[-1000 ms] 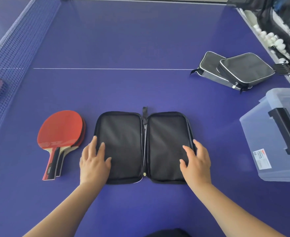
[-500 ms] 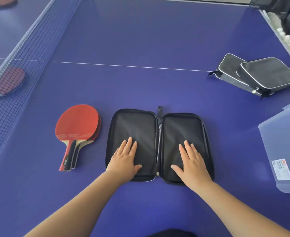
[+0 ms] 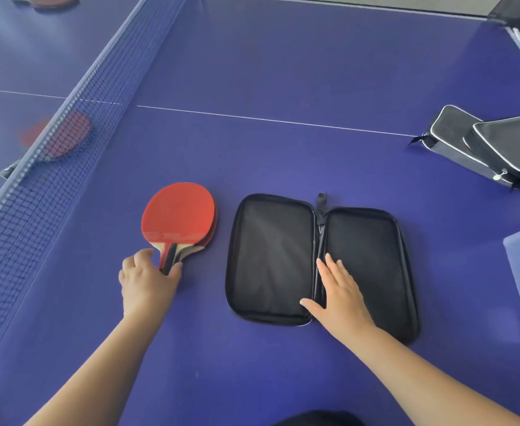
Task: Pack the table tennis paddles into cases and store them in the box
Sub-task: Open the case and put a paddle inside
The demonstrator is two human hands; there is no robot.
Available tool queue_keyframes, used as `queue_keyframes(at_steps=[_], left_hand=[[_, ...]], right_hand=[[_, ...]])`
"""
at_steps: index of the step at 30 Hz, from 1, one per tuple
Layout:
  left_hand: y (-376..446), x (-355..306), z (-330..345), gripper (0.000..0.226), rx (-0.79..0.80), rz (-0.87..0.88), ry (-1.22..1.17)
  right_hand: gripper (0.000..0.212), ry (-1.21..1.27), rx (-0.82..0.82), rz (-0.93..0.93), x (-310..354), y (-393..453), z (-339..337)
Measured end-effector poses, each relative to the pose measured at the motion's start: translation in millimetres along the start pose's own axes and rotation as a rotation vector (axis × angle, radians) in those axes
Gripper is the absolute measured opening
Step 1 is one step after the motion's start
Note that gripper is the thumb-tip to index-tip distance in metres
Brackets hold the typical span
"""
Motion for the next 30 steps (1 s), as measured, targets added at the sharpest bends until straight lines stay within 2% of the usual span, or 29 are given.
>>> queue_keyframes(at_steps=[4, 10, 14, 24, 28, 30], left_hand=[[6.5, 2.2, 25.7, 0.053, 0.153, 0.01, 0.134], [22.6, -1.0, 28.1, 0.028, 0.149, -0.007, 0.175], [28.2, 0.0, 29.9, 0.025, 0.153, 0.014, 0.191], [21.4, -11.9, 9.9, 0.024, 0.04, 0.117, 0.018], [-0.2, -39.1, 4.0, 0.024, 0.042, 0.183, -0.009], [-14.5, -57.0, 7.0, 0.023, 0.07, 0.221, -0.021]], right_hand=[[0.086, -0.031, -0.001, 0.019, -1.4, 0.4, 3.7], [0.084, -0.061, 0.008, 0.038, -2.0, -0.2, 3.2], [0.083, -0.082, 0.01, 0.053, -1.0, -0.7, 4.1], [0.083, -0.076, 0.005, 0.056, 40.7, 2.8, 21.9], [0.082, 0.007, -0.005, 0.065, 45.7, 4.1, 18.0], [0.079, 0.169, -0.049, 0.073, 45.7, 1.7, 6.6]])
Point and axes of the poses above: each hand's wrist, its own y-axis towards the middle knuckle, its own z-axis out of the palm, x = y × z, the point moved 10 cm from there along y, towards the middle knuckle, and after that the axes turned 8 degrees about y, right-handed, at the moved point
